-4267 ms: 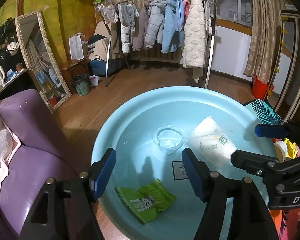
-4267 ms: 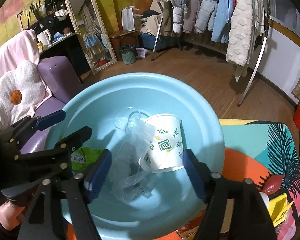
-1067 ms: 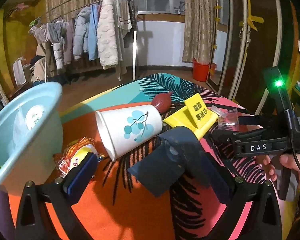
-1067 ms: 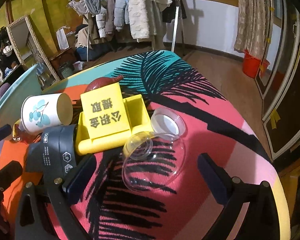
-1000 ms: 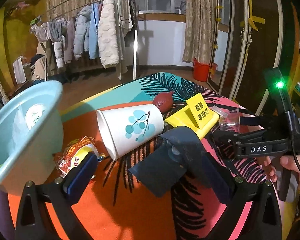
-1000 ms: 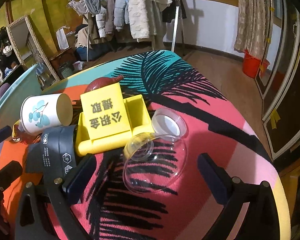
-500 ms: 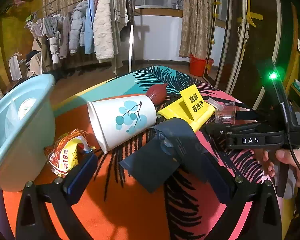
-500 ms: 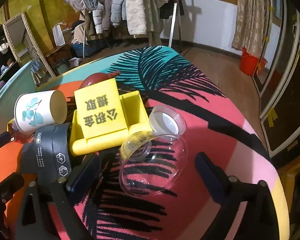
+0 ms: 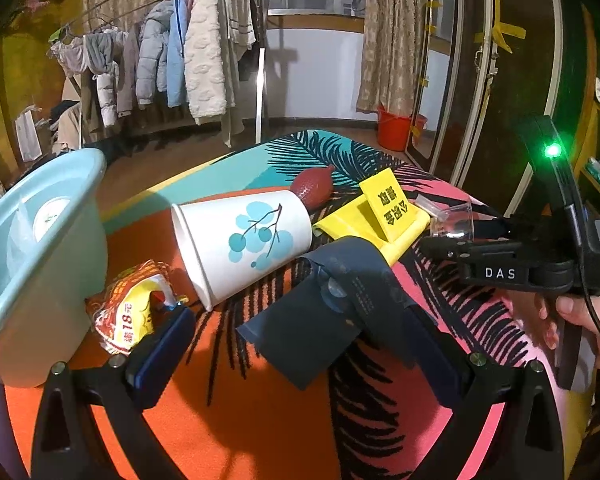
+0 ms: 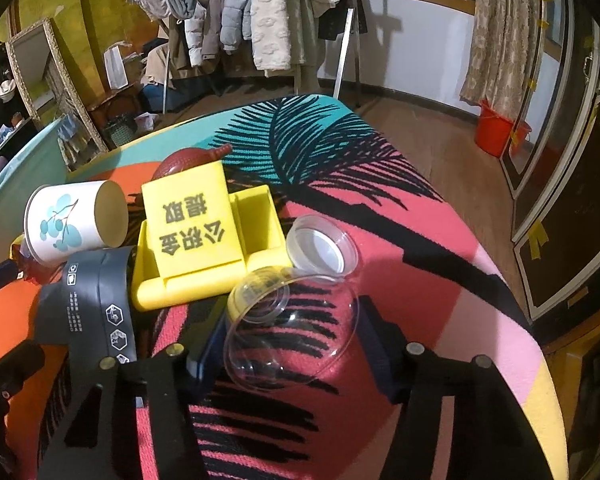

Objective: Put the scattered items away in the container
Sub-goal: 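Reach right gripper to the clear plastic cup while left reaches the dark navy pouch, then close right gripper on the clear cup while left closes on the navy pouch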

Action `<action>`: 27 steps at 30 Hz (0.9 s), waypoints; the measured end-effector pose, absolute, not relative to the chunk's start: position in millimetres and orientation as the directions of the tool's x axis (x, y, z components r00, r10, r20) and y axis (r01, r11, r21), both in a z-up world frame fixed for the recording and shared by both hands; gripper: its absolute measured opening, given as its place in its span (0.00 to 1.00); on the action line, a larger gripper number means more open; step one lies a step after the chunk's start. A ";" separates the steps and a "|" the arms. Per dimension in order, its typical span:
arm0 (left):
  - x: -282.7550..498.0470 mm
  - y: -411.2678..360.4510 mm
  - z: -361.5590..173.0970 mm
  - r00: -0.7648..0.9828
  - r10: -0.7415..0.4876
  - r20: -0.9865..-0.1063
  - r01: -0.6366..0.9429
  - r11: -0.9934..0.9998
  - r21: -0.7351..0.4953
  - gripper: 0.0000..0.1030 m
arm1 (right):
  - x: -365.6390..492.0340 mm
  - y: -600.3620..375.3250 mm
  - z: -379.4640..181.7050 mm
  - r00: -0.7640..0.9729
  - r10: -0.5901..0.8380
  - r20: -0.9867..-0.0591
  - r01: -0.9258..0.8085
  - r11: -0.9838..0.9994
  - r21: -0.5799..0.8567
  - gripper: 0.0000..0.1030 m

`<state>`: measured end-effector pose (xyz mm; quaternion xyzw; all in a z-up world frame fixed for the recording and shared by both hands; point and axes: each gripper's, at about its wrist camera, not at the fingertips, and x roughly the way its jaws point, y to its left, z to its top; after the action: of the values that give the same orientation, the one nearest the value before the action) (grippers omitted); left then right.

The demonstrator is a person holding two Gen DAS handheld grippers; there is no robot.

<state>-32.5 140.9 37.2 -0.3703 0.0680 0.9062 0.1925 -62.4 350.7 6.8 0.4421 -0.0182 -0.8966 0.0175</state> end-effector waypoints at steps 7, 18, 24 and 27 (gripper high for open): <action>-39.9 155.9 24.8 -0.611 0.304 -0.731 -0.437 -0.899 -0.008 1.00 | -59.2 348.2 7.4 -0.620 -0.069 -0.782 0.035 -0.998 0.060 0.59; -69.7 179.4 19.8 -0.548 0.352 -0.759 -0.486 -0.872 -0.054 1.00 | -55.7 348.8 9.3 -0.627 -0.090 -0.774 0.039 -0.996 0.084 0.59; -79.9 187.0 14.7 -0.525 0.355 -0.774 -0.486 -0.871 -0.069 1.00 | -55.2 349.1 9.7 -0.627 -0.091 -0.774 0.036 -0.995 0.088 0.59; -81.9 189.4 14.3 -0.531 0.335 -0.778 -0.484 -0.874 -0.046 0.89 | -55.6 349.8 9.0 -0.625 -0.090 -0.776 0.032 -0.995 0.089 0.59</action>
<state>-81.9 189.4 14.3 -0.4234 0.0877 0.8705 0.2351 -55.6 349.8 9.0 0.4319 -0.0334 -0.9007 0.0339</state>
